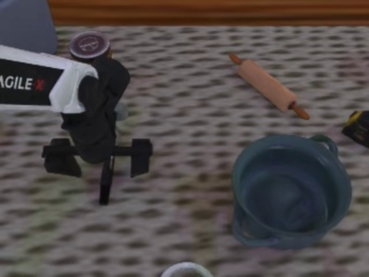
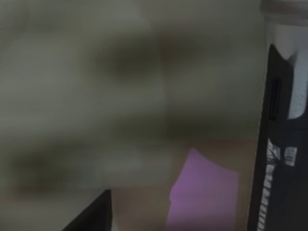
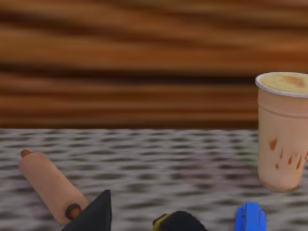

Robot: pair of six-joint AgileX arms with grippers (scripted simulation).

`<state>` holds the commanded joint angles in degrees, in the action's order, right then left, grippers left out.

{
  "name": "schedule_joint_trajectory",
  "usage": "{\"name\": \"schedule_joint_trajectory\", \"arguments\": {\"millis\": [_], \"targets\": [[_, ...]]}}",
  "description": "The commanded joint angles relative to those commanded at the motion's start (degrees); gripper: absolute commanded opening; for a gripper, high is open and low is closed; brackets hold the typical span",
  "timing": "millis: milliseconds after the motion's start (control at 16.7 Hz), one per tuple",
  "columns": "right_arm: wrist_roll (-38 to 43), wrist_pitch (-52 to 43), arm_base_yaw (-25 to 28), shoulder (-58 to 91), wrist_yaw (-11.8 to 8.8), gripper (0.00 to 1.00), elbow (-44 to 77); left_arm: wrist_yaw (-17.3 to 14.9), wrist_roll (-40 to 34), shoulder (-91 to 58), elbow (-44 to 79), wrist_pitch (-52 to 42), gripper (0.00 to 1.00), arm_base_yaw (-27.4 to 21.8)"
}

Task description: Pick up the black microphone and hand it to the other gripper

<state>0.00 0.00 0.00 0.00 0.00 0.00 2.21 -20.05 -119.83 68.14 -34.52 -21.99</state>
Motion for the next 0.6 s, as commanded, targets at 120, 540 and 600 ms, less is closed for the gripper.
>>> {"name": "schedule_joint_trajectory", "arguments": {"millis": [120, 540, 600], "targets": [[0.00, 0.00, 0.00, 0.00, 0.00, 1.00, 0.00, 0.00, 0.00, 0.00, 0.00, 0.00, 0.77, 0.00], [0.00, 0.00, 0.00, 0.00, 0.00, 1.00, 0.00, 0.00, 0.00, 0.00, 0.00, 0.00, 0.25, 0.00], [0.00, 0.00, 0.00, 0.00, 0.00, 1.00, 0.00, 0.00, 0.00, 0.00, 0.00, 0.00, 0.17, 0.00]]}}
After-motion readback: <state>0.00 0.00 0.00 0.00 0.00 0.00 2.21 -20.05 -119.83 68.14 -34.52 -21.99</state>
